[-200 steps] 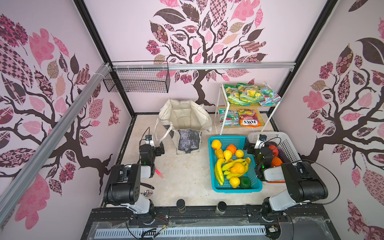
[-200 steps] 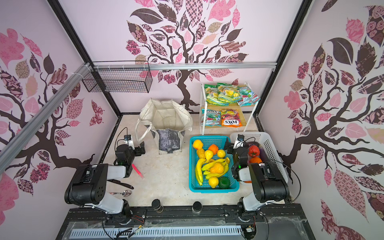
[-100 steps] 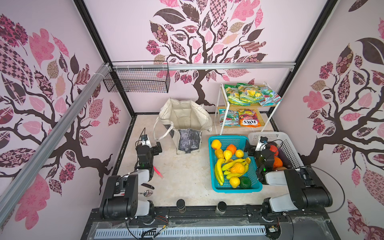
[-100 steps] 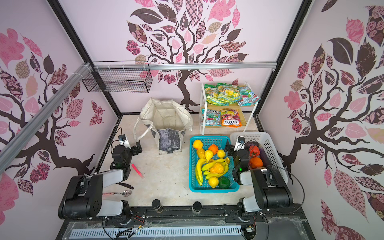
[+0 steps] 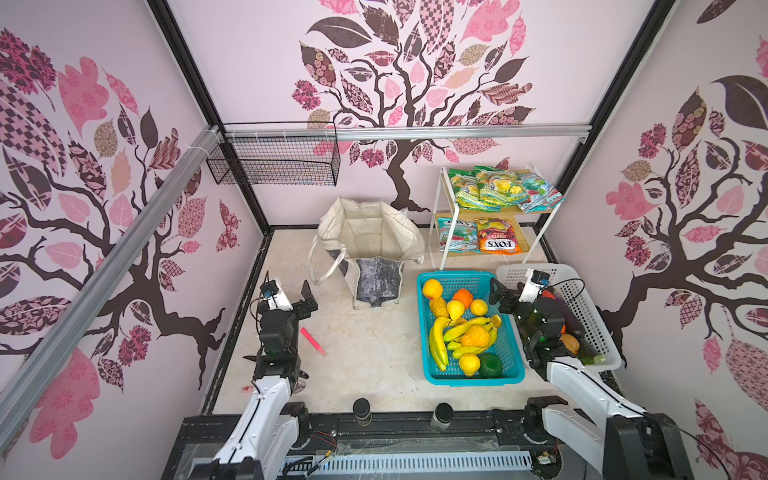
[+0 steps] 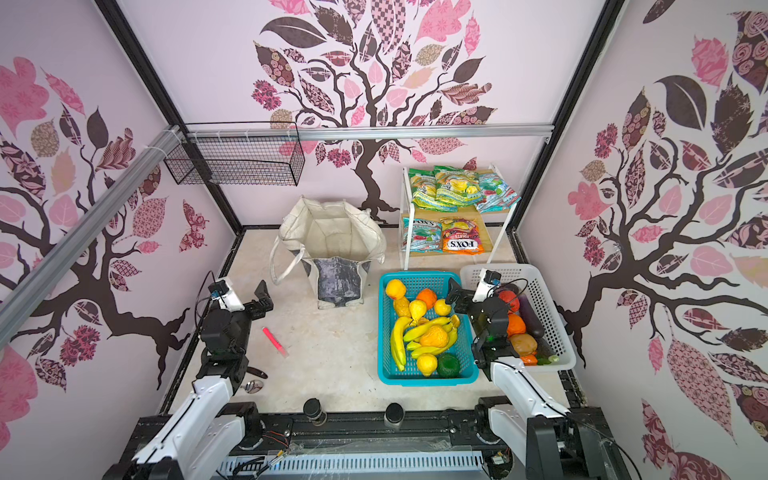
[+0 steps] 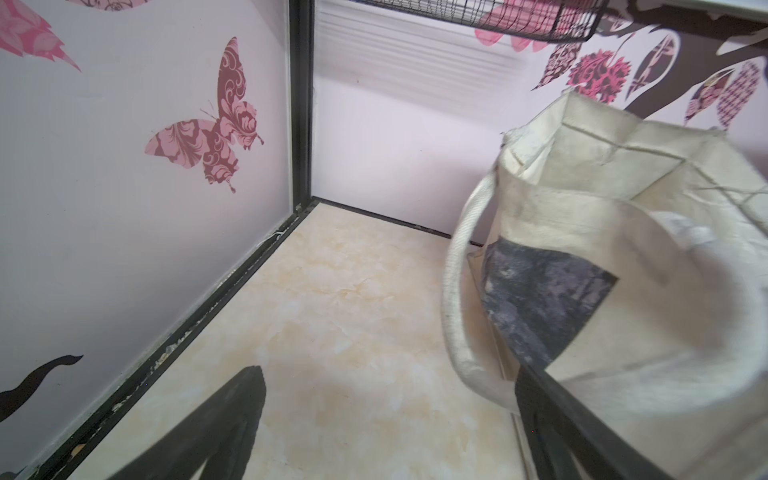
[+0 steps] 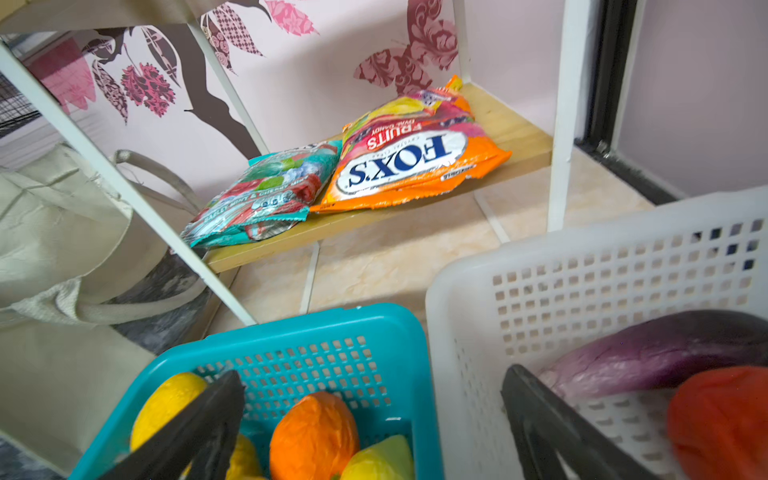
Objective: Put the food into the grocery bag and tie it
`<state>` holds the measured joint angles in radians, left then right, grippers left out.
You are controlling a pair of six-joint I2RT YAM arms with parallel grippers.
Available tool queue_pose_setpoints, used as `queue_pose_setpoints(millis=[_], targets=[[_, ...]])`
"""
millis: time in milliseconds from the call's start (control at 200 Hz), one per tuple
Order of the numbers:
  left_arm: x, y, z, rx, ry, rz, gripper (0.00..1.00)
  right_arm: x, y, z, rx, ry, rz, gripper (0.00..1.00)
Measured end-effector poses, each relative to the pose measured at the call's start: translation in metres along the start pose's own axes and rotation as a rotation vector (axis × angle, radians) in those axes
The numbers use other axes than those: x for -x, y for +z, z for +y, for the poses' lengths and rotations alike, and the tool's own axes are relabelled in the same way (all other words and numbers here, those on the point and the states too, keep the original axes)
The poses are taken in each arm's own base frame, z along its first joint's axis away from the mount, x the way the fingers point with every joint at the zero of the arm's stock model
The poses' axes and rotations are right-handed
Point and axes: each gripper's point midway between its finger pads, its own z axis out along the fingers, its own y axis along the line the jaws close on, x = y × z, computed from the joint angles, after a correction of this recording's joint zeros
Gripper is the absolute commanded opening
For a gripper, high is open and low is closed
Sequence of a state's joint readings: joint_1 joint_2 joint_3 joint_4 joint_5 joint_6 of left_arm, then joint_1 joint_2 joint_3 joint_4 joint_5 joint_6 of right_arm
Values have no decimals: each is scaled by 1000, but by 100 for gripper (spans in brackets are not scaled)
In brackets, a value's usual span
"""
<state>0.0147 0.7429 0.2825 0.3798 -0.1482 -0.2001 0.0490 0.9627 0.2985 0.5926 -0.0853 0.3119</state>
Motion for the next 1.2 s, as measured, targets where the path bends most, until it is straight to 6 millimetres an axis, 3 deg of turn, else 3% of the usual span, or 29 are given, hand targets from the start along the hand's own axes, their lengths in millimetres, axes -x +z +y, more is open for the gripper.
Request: queue_pose_setpoints(millis=[175, 305, 485, 690, 865, 980, 1085, 1200], targets=[[31, -34, -6, -45, -159, -90, 98, 3, -8, 25, 116, 54, 61, 100], [49, -39, -16, -77, -301, -36, 98, 14, -12, 45, 190, 79, 94, 100], [90, -40, -64, -250, -380, 27, 98, 29, -26, 65, 268, 107, 100, 100], [92, -47, -149, -462, -250, 226, 98, 31, -35, 88, 366, 141, 185, 100], [77, -57, -215, -542, -32, 357, 98, 15, -46, 117, 460, 145, 253, 100], [73, -57, -247, -547, 110, 414, 98, 4, -49, 129, 488, 147, 312, 100], [69, -43, -269, -528, 220, 452, 98, 6, -46, 131, 478, 164, 326, 100], [51, -26, -286, -515, 337, 515, 98, 7, -47, 134, 494, 210, 338, 100]])
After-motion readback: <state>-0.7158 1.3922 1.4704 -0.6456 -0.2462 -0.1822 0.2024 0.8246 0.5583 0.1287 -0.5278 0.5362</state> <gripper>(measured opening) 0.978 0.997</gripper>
